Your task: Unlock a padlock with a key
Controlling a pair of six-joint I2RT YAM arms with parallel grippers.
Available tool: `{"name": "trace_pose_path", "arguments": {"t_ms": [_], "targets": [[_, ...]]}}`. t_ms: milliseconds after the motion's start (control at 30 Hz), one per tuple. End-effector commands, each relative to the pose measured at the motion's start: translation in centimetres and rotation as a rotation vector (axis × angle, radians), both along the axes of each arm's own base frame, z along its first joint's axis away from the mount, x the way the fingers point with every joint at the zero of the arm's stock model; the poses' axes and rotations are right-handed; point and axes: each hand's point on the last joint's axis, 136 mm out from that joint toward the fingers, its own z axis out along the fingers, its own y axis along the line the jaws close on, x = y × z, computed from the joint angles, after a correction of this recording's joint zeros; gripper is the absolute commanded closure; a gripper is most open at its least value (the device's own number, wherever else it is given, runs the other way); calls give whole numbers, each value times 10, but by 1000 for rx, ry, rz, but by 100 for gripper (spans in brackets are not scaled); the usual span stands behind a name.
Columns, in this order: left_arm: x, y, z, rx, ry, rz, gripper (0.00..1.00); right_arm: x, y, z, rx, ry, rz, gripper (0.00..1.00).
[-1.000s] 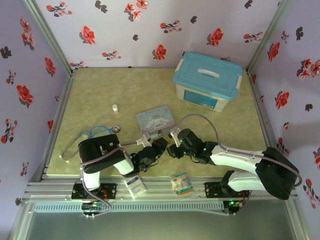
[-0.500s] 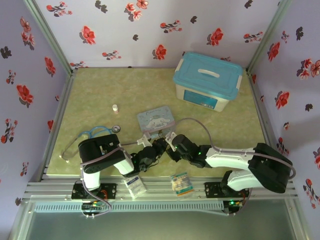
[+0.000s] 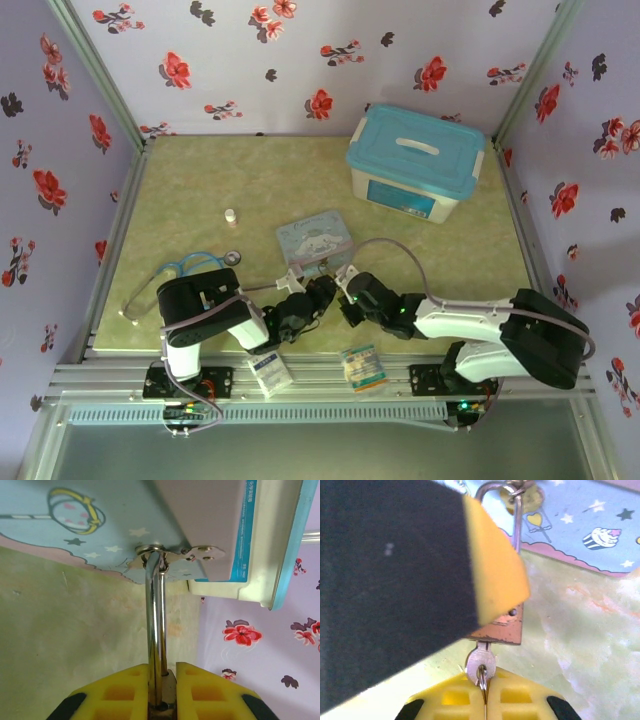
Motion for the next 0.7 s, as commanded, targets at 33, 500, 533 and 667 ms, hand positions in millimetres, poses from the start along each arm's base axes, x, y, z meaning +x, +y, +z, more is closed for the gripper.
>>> {"name": "trace_pose_path", "arguments": {"t_ms": [33, 500, 533, 667], "targets": [[-4, -3, 4, -29, -9, -11, 94, -4, 17, 25, 234, 60, -6, 93], [-4, 19, -11, 46, -19, 27, 70, -5, 17, 21, 474, 278, -46, 96], [-4, 22, -12, 56, -22, 32, 70, -6, 16, 17, 465, 286, -53, 96], [-3, 34, -22, 119, -31, 51, 66, -6, 13, 8, 456, 308, -77, 96]]}}
